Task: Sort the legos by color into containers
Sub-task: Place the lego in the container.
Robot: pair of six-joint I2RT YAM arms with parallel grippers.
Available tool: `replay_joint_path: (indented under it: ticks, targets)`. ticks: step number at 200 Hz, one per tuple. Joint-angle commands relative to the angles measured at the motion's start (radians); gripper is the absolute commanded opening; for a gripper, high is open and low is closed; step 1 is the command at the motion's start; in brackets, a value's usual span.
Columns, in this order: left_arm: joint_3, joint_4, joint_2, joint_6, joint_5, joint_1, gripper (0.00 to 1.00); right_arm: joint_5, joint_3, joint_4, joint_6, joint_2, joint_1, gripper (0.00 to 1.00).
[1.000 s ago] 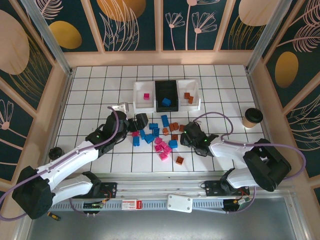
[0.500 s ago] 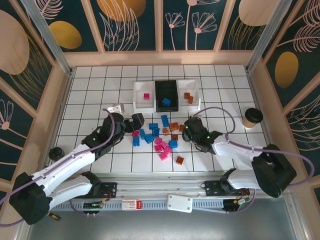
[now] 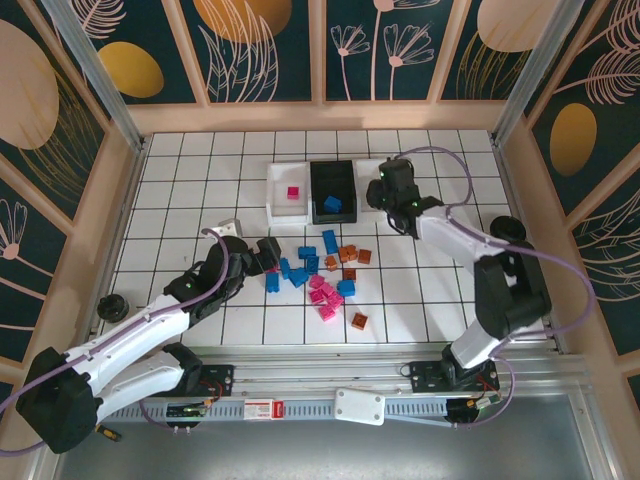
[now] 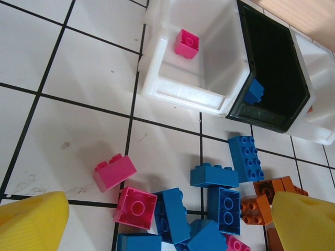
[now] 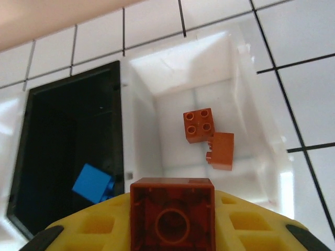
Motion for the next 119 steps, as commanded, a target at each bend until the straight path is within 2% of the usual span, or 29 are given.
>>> replay_joint_path:
  ticks: [1, 16, 33, 41, 78, 119]
  targets:
    - [-0.023, -0.026, -0.037, -0.040, -0.055, 0.000, 0.99, -0.049, 0.095, -0.022, -0.009, 0.090, -0.033, 0.26]
    - [-0.039, -0.030, -0.067, -0.055, -0.081, -0.001, 0.99, -0.062, 0.143, -0.029, 0.000, 0.150, -0.048, 0.35]
    - [-0.067, -0.009, -0.110, -0.058, -0.092, -0.001, 0.99, -0.067, 0.193, -0.042, 0.002, 0.198, -0.056, 0.54]
    - [-0.089, 0.011, -0.138, -0.052, -0.093, -0.002, 0.99, -0.067, 0.211, -0.050, 0.004, 0.209, -0.059, 0.59]
    - [-0.131, 0.003, -0.240, -0.069, -0.145, 0.000, 0.99, -0.093, 0.157, -0.041, 0.022, 0.131, -0.041, 0.65]
    - [-0.115, -0.077, -0.253, -0.088, -0.199, -0.001, 0.99, -0.063, -0.133, 0.006, 0.045, -0.106, 0.054, 0.68]
